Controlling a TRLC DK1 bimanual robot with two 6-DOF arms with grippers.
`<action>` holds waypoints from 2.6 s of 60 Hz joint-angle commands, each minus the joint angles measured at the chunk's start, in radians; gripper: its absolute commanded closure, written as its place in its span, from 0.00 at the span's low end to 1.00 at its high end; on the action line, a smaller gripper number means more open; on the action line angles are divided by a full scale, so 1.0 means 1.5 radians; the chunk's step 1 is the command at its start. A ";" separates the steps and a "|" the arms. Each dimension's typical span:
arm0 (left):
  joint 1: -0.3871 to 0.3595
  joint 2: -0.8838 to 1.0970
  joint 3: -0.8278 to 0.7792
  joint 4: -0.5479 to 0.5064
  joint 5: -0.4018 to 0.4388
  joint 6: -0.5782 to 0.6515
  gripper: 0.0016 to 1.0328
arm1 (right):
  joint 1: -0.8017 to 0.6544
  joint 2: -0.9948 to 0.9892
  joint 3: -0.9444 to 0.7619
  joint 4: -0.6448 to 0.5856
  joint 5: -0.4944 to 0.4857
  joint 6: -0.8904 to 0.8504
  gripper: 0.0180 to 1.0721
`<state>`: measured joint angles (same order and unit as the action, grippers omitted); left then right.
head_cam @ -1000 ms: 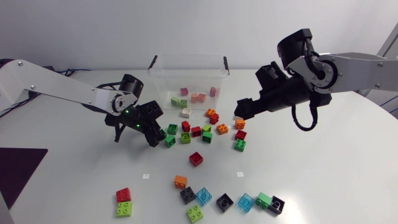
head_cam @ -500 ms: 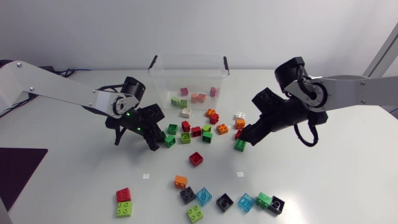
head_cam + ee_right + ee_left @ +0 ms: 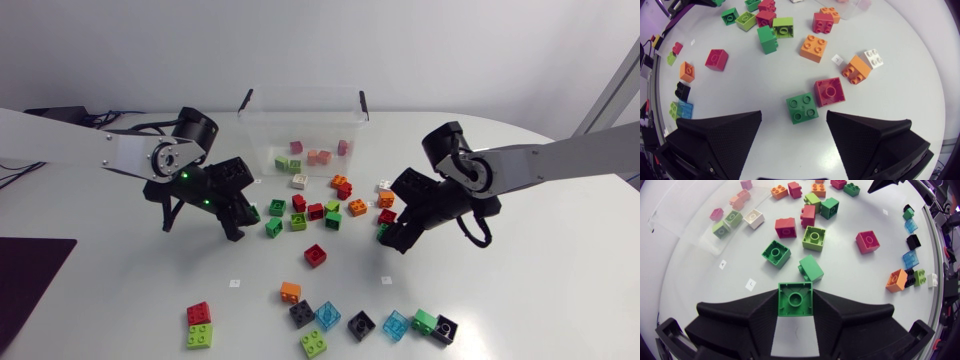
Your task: Place the duplo bricks in the container
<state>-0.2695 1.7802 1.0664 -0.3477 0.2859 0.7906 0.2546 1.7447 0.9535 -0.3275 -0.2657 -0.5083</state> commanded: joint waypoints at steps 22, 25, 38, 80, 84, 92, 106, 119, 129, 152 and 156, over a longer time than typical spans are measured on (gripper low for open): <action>0.002 -0.107 -0.003 -0.055 0.015 0.011 0.75 | 0.008 0.082 0.007 0.041 0.004 -0.036 0.29; 0.001 -0.113 0.004 -0.059 0.016 0.008 0.75 | 0.008 0.086 0.010 0.041 0.003 -0.038 0.38; -0.001 -0.118 0.038 -0.059 0.019 -0.021 0.75 | 0.019 0.097 0.011 0.053 0.003 -0.038 0.63; 0.003 -0.016 0.221 0.053 0.043 -0.180 0.75 | 0.037 -0.056 0.025 -0.007 0.000 -0.013 0.73; 0.005 0.013 0.259 0.053 0.043 -0.194 0.75 | 0.045 -0.061 0.041 -0.014 0.000 0.000 0.74; 0.007 0.050 0.308 0.054 0.043 -0.211 0.75 | 0.058 -0.063 0.073 -0.024 0.000 0.025 0.74; 0.017 0.128 0.401 0.070 0.032 -0.249 0.75 | 0.066 -0.047 0.146 -0.030 -0.002 0.069 0.74; 0.022 0.193 0.469 0.083 0.017 -0.272 0.75 | 0.080 -0.033 0.196 -0.033 -0.002 0.097 0.74; 0.021 0.232 0.524 0.080 0.010 -0.289 0.75 | 0.084 -0.016 0.246 -0.044 -0.002 0.116 0.74; 0.021 0.178 0.494 0.083 -0.010 -0.300 0.05 | 0.089 0.063 0.397 -0.070 -0.001 0.177 0.74; 0.022 0.116 0.427 0.100 -0.010 -0.296 0.05 | 0.085 0.085 0.428 -0.072 0.000 0.187 0.74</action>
<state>-0.2420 2.0583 1.7733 -0.2214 0.2775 0.3653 0.3847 1.8263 1.5452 -0.4221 -0.2653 -0.2638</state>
